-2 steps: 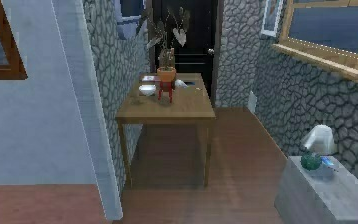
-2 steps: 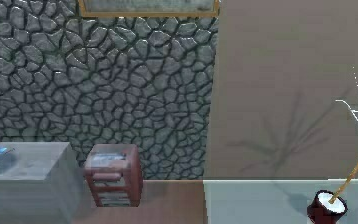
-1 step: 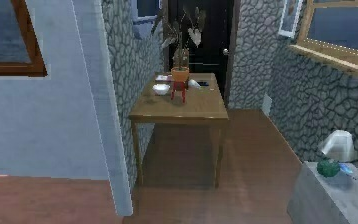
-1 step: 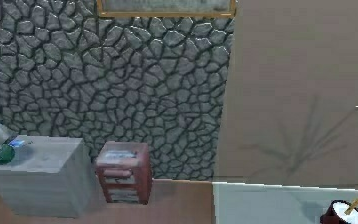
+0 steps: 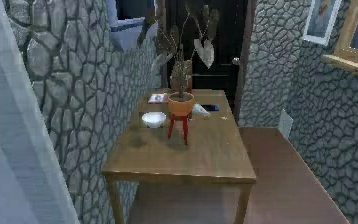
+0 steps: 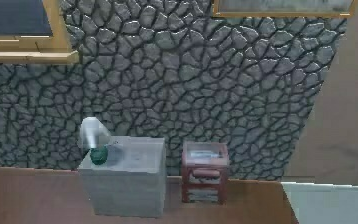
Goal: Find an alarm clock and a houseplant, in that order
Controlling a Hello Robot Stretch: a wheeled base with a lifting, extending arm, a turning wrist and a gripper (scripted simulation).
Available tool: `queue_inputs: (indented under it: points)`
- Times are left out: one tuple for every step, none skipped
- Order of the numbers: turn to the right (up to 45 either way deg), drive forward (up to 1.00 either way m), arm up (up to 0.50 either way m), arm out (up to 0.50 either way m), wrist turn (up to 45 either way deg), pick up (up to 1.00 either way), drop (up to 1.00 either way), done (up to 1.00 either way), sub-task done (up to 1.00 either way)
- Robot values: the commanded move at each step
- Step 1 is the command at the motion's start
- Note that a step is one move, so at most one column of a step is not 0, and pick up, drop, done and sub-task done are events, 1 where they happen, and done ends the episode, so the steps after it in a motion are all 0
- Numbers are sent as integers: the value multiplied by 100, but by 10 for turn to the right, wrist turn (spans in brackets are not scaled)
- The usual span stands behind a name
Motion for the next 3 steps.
queue_inputs:
  points:
    - [-450,0,0,0,0,0,0,0,0]
    - [-390,0,0,0,0,0,0,0,0]
    - [-30,0,0,0,0,0,0,0,0]
